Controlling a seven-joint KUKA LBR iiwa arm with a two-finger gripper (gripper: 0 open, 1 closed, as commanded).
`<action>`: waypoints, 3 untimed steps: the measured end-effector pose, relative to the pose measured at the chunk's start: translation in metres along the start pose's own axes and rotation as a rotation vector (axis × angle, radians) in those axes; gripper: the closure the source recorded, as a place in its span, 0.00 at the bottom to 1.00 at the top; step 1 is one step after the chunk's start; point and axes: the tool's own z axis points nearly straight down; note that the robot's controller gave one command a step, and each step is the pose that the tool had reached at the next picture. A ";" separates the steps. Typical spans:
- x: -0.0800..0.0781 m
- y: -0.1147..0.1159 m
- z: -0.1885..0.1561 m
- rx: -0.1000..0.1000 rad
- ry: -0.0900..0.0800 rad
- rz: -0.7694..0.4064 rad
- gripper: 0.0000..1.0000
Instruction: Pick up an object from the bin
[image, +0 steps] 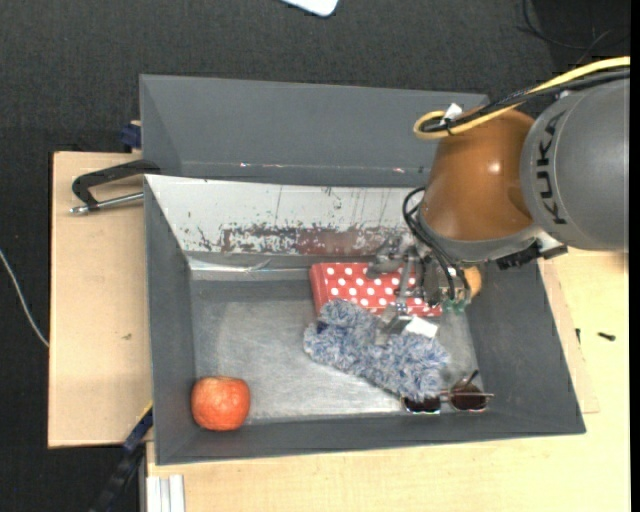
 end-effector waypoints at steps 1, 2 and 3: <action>-0.022 0.017 0.055 0.001 -0.006 0.092 1.00; -0.020 0.018 0.058 0.000 0.000 0.092 0.00; -0.020 0.018 0.058 0.000 0.000 0.092 0.00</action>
Offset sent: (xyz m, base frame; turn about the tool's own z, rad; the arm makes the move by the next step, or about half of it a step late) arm 0.0000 0.0000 0.0000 0.0000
